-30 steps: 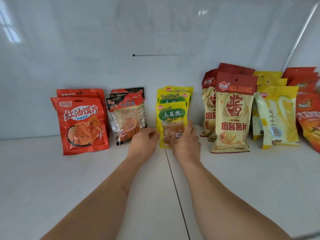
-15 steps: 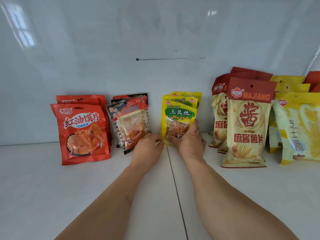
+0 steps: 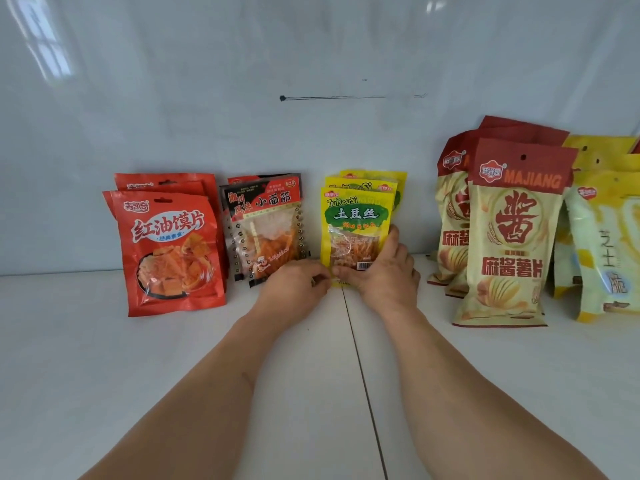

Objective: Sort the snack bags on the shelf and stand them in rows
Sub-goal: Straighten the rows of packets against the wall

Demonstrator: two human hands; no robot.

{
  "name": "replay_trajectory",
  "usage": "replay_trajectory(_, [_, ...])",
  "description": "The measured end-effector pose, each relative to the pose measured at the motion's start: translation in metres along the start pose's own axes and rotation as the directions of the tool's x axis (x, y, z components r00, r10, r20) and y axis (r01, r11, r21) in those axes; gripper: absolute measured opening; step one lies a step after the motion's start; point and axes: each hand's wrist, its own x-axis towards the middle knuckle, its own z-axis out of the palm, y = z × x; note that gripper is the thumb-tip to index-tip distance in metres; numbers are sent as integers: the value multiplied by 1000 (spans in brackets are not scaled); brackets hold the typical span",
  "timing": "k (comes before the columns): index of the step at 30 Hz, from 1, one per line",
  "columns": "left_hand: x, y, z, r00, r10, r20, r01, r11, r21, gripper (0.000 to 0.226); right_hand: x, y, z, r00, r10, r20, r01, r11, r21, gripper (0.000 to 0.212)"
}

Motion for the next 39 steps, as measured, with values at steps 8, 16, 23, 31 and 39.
replay_trajectory(8, [-3,4,1,998,50,-28,-47,995,83,20,-12,2,-10,997,17,80,-15,1000,-26,145])
replay_trajectory(16, [-8,9,-2,998,65,-14,-63,992,108,19,-21,4,-17,994,12,106,-7,999,-53,144])
replay_trajectory(23, [-13,13,-3,999,54,-1,-53,993,101,19,-26,5,-20,992,35,125,-29,998,-55,143])
replay_trajectory(31, [-20,29,-2,1000,29,9,-29,998,58,19,-44,4,-34,992,42,118,-41,999,-10,140])
replay_trajectory(39, [-27,87,-7,990,-78,-114,62,989,-134,18,-70,39,-81,996,-78,37,78,997,-13,89])
